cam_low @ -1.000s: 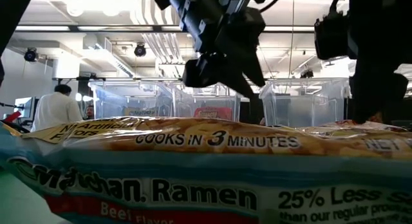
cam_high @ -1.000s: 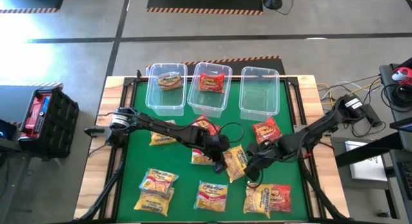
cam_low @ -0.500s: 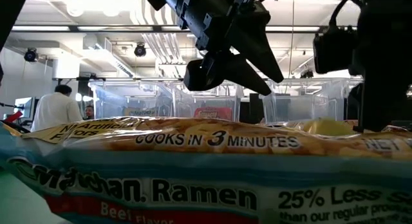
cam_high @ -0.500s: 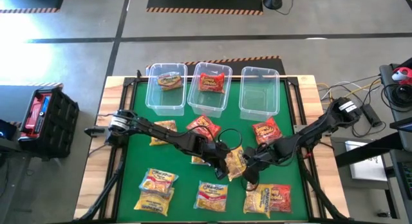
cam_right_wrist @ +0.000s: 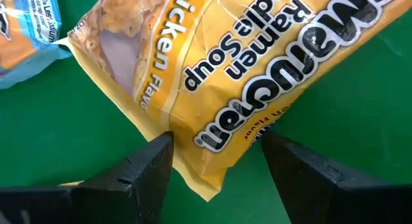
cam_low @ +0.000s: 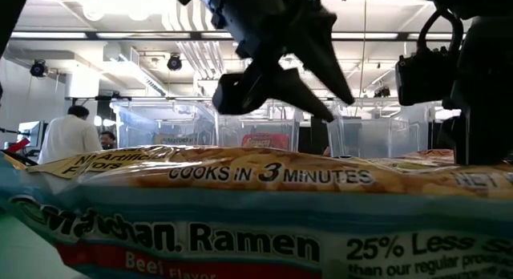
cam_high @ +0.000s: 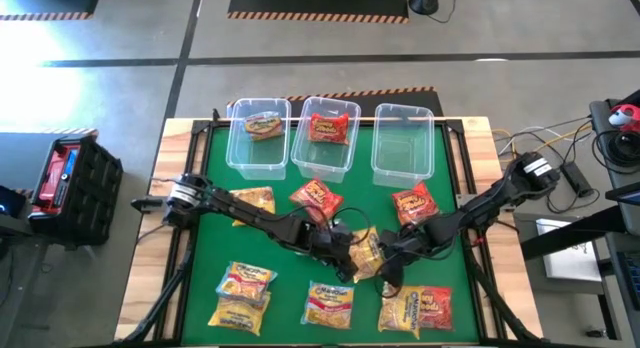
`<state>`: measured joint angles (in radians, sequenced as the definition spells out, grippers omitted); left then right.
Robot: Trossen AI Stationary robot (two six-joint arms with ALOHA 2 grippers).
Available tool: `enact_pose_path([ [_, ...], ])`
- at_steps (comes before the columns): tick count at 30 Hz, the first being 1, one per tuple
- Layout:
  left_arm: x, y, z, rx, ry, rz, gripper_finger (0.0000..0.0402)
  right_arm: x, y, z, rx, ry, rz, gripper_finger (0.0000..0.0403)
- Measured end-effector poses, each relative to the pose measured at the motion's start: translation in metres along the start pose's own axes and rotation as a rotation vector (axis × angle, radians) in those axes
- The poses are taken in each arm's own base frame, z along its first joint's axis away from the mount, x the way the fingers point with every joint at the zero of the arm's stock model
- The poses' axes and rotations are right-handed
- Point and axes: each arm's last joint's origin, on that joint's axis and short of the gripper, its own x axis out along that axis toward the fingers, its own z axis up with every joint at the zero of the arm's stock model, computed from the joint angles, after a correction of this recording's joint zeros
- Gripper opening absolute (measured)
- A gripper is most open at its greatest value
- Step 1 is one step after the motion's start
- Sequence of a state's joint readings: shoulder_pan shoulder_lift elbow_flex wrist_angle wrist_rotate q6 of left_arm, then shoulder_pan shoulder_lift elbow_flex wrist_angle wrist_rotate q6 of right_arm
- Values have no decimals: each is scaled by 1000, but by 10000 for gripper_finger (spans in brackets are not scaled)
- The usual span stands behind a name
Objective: Sort Maruchan noodles
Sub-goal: Put the top right yellow noodle pack into the top right transparent bin
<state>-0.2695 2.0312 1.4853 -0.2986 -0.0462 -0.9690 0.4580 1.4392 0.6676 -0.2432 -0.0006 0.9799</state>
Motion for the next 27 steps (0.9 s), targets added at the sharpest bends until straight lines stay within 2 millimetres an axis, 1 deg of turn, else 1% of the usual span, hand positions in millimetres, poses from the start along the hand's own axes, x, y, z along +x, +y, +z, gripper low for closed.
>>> enact_pose_path([
  [4, 7, 7, -6, -44, 9, -55, 101, -5, -2, -2, -11, 20, 14, 233],
  [8, 14, 14, -12, -71, -15, -145, 107, -20, -1, -2, -12, 4, 53, 226],
  [11, 13, 17, -15, -94, -75, -206, 107, -32, 2, 0, -13, -32, 98, 220],
  [15, 7, 25, -19, -123, -149, -228, 107, -38, 8, 5, -16, -123, 152, 219],
  [17, 5, 29, -20, -156, -167, -229, 107, -36, 12, 7, -26, -166, 170, 219],
  [21, 5, 33, -24, -215, -188, -264, 107, -25, 14, 9, -44, -181, 173, 219],
  [27, 4, 24, -36, -214, -171, -299, 107, -7, 16, 9, -29, -148, 178, 219],
])
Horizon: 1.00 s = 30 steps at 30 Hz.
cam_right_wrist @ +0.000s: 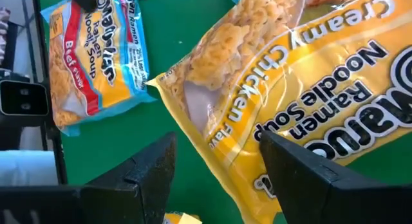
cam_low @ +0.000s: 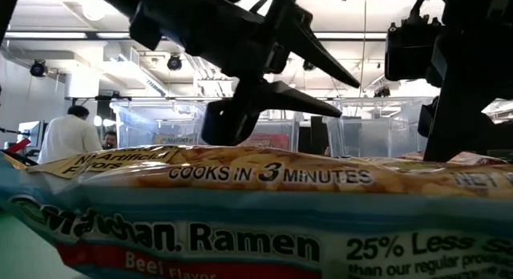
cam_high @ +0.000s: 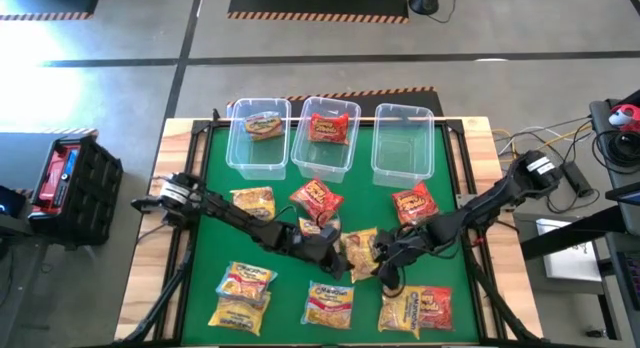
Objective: Sort Maruchan noodles
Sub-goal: Put the top right yellow noodle pack into the top right transparent bin
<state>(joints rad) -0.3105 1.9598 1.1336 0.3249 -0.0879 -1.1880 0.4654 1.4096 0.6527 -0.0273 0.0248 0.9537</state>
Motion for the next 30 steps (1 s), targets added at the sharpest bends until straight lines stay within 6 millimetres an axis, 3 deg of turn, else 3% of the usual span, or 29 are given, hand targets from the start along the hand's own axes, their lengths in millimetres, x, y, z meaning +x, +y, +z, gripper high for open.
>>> enact_pose_path([
  [5, -1, -1, -7, 6, 8, -3, 107, 0, 0, -1, 25, 6, 0, 219],
  [13, -1, 1, -8, 7, -17, -12, 107, -19, 12, -7, 67, 12, 79, 219],
  [30, -3, -7, -9, -12, -116, -71, 107, -2, -4, -25, 79, 60, -14, 219],
])
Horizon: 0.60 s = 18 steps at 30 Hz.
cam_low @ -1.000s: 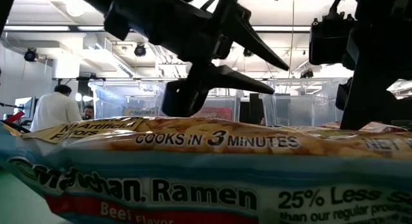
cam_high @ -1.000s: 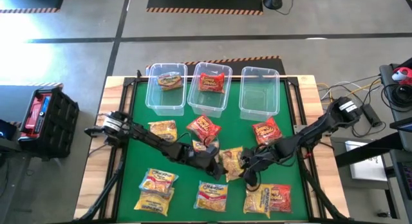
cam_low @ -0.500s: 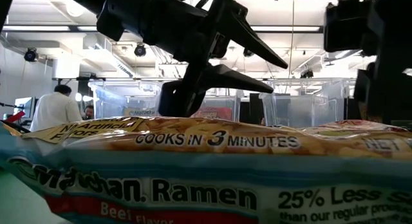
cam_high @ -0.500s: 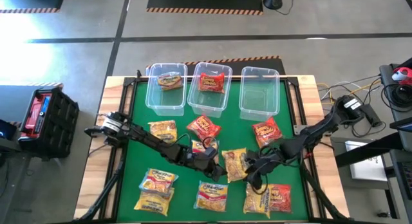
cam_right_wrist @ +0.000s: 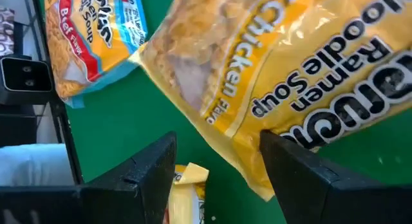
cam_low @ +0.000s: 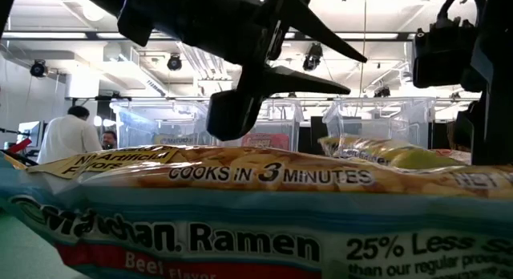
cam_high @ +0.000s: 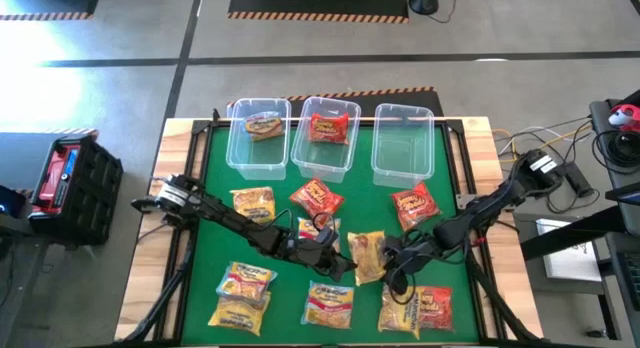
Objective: Sort Maruchan noodles
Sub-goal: Put the top right yellow noodle pack into the top right transparent bin
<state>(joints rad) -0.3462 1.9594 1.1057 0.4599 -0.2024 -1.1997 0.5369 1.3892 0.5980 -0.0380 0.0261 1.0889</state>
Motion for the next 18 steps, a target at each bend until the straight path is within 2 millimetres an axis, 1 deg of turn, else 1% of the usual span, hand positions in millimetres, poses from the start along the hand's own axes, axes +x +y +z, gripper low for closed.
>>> enact_pose_path([
  [4, 0, 3, -1, -11, 6, 17, 107, 2, -10, -5, 10, 18, -47, 219],
  [10, 0, 1, 0, -15, 0, 0, 113, 6, -14, -7, 24, 14, -58, 219],
  [15, 0, 1, 0, -5, 0, 1, 136, 6, -14, -6, 19, -25, -59, 219],
  [18, 0, 1, 0, 43, 2, -1, 157, 6, -14, -5, 19, -52, -73, 219],
])
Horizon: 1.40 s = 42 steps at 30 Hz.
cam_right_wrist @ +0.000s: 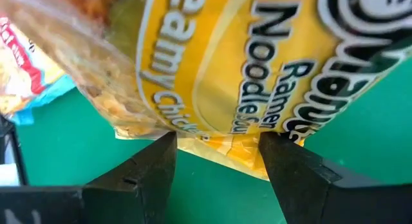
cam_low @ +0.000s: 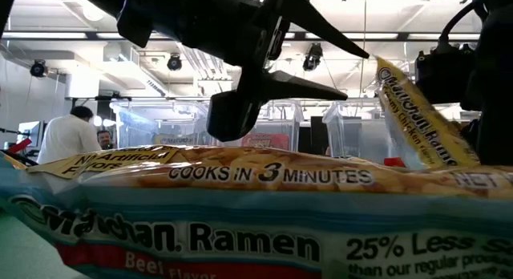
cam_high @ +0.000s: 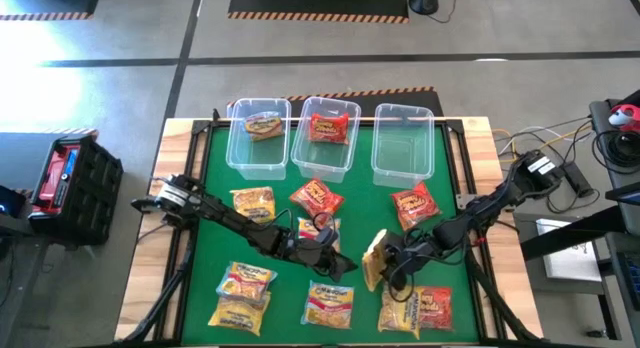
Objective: Sort Maruchan noodles
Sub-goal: Put the top right yellow noodle pack into the top right transparent bin
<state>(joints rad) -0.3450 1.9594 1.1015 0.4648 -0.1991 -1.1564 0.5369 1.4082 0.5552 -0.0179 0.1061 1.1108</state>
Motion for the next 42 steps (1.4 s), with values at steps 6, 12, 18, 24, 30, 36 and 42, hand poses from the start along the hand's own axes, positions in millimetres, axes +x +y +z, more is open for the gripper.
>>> enact_pose_path([
  [6, 0, 1, 1, 133, 26, -11, 196, 0, -1, 1, 17, -40, -21, 219],
  [12, 2, 8, 9, 116, 34, 27, 215, 0, -1, 2, 39, -54, -23, 219],
  [18, 2, 10, 12, 120, -31, 65, 217, 0, -2, 3, 60, -108, -48, 219],
  [24, 9, 20, 8, 163, -69, 120, 217, 4, -3, 4, 71, -151, -70, 219],
  [30, 22, 28, 6, 170, -100, 160, 217, 13, 0, 4, 74, -172, -46, 219],
  [36, 32, 24, 6, 195, -106, 150, 217, 26, 1, 3, 85, -184, -13, 219],
  [42, 34, 23, 6, 206, -107, 155, 206, 31, 2, 3, 88, -181, 5, 219],
])
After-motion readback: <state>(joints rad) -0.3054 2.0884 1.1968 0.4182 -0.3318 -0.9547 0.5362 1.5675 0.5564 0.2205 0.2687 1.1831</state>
